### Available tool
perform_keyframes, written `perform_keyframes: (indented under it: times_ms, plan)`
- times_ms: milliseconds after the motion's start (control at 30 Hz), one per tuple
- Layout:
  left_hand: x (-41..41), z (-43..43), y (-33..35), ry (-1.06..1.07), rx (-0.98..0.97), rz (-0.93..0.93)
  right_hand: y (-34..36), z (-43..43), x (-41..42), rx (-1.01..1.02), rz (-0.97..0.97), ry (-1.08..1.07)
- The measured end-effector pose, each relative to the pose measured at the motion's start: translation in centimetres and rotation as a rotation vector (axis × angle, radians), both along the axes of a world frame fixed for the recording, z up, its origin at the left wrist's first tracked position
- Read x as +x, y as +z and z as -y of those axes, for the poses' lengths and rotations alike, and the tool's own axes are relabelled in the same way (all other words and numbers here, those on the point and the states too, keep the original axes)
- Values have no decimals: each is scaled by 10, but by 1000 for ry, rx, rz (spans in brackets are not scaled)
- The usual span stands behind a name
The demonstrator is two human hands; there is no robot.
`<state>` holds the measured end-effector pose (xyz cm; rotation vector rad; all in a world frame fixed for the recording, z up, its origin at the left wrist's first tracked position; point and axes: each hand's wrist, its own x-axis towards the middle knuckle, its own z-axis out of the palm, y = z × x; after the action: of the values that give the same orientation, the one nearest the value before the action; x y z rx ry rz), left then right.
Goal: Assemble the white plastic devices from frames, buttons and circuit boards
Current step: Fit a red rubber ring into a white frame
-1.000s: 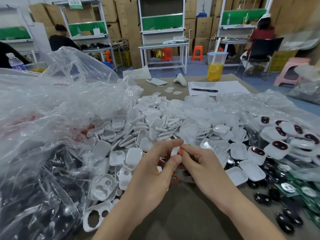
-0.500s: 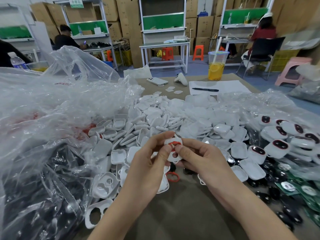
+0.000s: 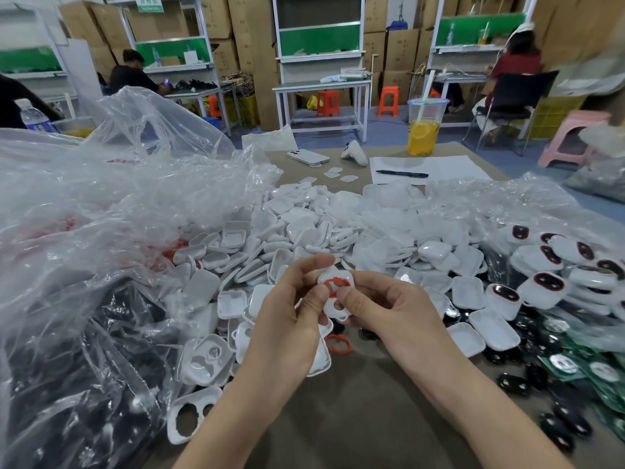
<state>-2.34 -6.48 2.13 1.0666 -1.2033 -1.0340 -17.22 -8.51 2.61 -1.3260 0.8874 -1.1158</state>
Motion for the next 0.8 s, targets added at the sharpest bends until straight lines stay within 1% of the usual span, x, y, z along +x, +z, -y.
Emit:
perform_keyframes:
  times_ms: [167,200,267,367,567,800]
  plan:
    - [-1,-2,-2,11,-34,29,-1,1,0,-6,-14,-10]
    - [-2,-3,-2,38,-81,84,-1,1,0,-2,-15,-22]
    - [-2,-5,-1,95,-209,260,-2,3,-1,11,-13,-35]
    - [0,-4,-1,126,-359,459,0,3,-3,45,40,-3]
    - [9,-1,-5,230,-396,677,1,3,-4,46,94,69]
    - [13,-6,-2,264,-451,832,0,2,-3,83,91,7]
